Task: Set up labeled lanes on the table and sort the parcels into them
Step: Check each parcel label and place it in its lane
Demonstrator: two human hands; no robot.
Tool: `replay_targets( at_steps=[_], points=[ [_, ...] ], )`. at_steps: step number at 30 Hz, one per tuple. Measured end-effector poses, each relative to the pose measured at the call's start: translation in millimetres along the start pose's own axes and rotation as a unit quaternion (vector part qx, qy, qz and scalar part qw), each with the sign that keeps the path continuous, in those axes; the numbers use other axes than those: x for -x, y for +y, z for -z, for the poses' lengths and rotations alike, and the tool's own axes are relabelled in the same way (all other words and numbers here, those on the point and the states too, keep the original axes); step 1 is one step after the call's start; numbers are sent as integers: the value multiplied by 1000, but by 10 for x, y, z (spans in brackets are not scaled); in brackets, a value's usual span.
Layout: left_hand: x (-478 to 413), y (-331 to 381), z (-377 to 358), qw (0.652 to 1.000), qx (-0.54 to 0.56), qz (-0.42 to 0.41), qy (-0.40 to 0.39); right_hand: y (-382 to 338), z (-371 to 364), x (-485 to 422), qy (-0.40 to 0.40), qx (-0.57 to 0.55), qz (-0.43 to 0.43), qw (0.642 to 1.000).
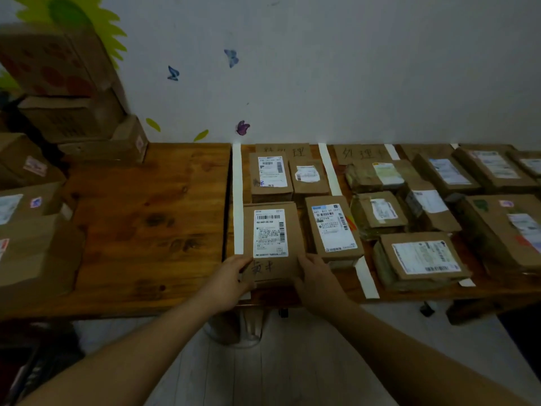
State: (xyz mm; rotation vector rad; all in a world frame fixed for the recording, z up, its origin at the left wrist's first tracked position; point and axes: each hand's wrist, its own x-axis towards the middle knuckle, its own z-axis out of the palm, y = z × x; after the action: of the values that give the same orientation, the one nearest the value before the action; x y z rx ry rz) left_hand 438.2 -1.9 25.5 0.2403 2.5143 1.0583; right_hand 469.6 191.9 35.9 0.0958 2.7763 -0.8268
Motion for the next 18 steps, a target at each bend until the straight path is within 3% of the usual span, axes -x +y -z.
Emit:
replay_targets(
  at_steps=[6,13,18],
  points=[
    [-125,-57,-74,999,-15,-34,-16,82,-217,-104,23,49,-24,998],
    [-233,28,-39,998,-58,-35,-19,94,-173,-197,-11,128,-13,992],
    [-76,114,376,994,-95,38,28,-118,151,-322,-14,143,51,988]
  ],
)
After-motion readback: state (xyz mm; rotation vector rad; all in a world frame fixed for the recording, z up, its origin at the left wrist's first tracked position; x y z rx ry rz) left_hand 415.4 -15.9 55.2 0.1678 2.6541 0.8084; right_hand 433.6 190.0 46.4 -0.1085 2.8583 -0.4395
